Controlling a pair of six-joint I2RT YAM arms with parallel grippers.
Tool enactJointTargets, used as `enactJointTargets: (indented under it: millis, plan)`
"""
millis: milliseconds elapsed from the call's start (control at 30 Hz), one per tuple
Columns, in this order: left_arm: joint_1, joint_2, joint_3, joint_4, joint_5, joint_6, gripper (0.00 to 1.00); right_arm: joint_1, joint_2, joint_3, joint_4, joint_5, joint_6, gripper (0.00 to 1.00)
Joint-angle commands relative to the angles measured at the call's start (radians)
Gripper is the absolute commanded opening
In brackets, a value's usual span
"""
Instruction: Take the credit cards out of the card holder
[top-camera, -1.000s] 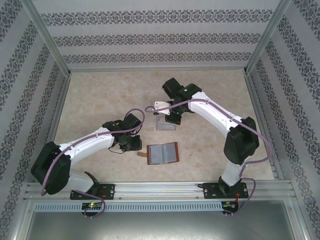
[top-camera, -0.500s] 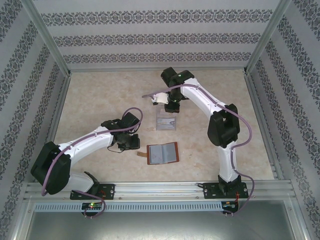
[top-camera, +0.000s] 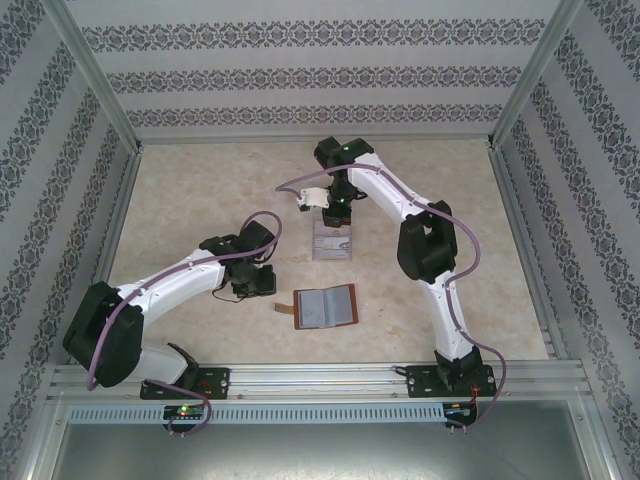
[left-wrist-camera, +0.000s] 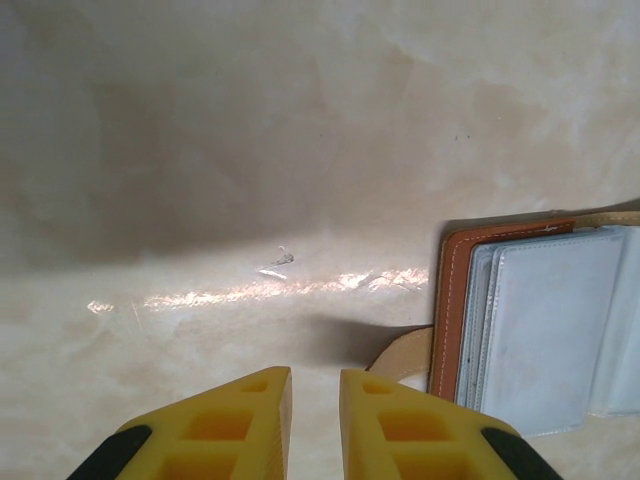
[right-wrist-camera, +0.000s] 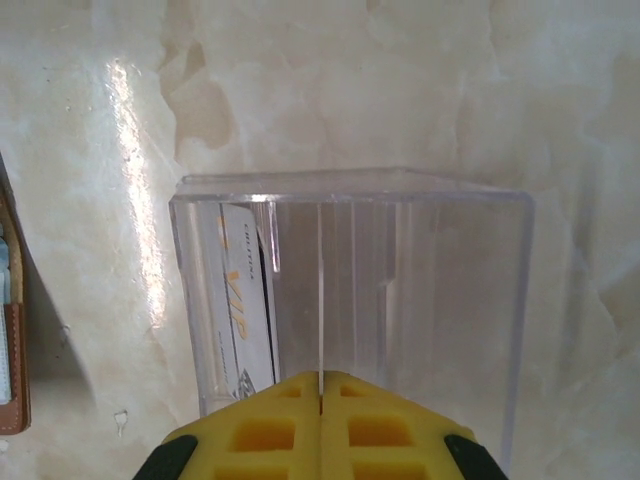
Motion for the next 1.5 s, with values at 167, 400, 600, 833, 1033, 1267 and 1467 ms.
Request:
enactJointTargets:
  millis: [167, 400, 600, 833, 1033, 1267, 1467]
  plan:
    - [0.020, -0.003, 0.015, -0.039, 0.005, 0.022, 0.22, 0.006, 0.063, 0.051, -0.131, -0.068, -0.021, 0.11]
    - [0.021, -0.010, 0.021, -0.040, 0.008, 0.023, 0.22, -0.011, 0.018, 0.050, -0.079, -0.012, 0.020, 0.22]
    - [0.021, -0.005, 0.045, -0.035, 0.027, 0.023, 0.22, -0.021, -0.073, -0.027, 0.030, 0.025, 0.052, 0.27]
    - [0.020, 0.032, 0.080, -0.037, 0.050, 0.041, 0.23, -0.032, -0.137, -0.139, 0.168, 0.070, 0.106, 0.27]
    - [0.020, 0.037, 0.075, -0.015, 0.073, 0.030, 0.23, -0.011, -0.154, -0.220, 0.209, 0.047, 0.137, 0.27]
    - [0.020, 0.034, 0.069, -0.011, 0.073, 0.026, 0.23, 0.007, -0.206, -0.346, 0.270, 0.035, 0.161, 0.34]
    - [0.021, 0.034, 0.066, -0.007, 0.074, 0.026, 0.23, 0.014, -0.237, -0.397, 0.284, 0.039, 0.174, 0.35]
